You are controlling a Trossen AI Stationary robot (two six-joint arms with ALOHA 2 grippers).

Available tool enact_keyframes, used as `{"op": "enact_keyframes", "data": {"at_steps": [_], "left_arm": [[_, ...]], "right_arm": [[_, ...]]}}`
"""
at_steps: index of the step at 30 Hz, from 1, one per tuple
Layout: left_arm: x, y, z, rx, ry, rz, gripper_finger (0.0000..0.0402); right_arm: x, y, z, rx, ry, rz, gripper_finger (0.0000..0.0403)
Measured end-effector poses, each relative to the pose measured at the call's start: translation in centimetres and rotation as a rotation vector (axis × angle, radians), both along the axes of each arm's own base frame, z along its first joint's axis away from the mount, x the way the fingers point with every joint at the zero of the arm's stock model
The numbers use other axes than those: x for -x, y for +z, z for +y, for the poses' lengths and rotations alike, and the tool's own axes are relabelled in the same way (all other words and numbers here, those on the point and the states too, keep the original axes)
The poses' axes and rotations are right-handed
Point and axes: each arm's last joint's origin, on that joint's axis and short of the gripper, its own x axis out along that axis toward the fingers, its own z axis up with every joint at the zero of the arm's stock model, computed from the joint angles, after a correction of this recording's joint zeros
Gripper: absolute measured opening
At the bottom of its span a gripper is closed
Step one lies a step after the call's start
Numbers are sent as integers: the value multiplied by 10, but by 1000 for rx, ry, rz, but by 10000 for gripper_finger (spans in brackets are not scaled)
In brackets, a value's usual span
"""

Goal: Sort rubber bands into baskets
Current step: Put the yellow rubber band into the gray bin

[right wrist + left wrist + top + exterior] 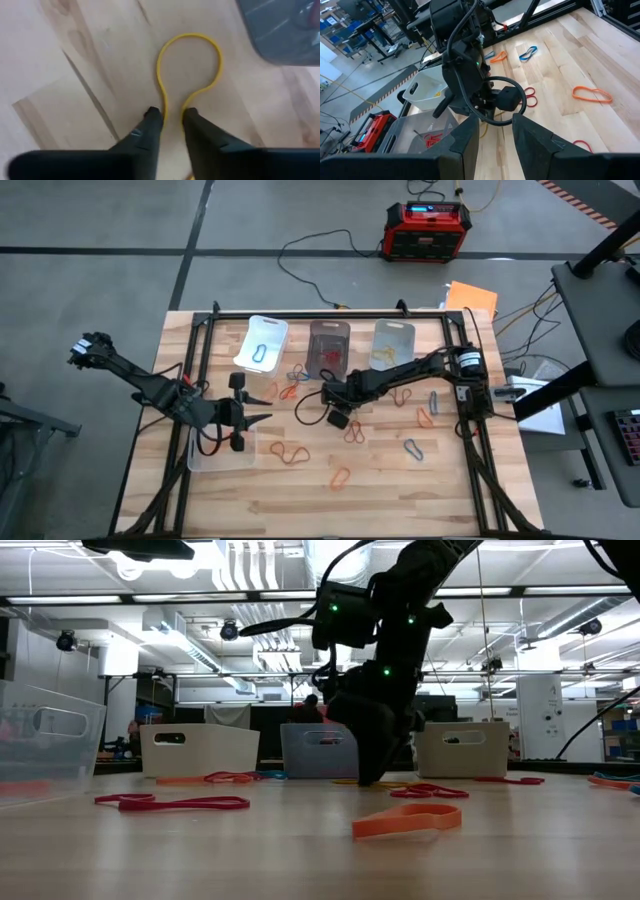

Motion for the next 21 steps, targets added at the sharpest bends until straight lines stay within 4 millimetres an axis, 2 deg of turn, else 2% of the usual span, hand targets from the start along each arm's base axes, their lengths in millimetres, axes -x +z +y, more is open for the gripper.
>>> {"op": "enact_keyframes", "data": {"at_steps": [4,12,21], "left_arm": [[0,0,0,0,0,0,103],[0,0,0,0,0,0,103],[0,0,0,0,0,-1,103]], "right_arm": [[0,0,1,6,15,6,17],[-1,4,6,7,41,5,9],[2,26,13,-26,64,-21,8]]}}
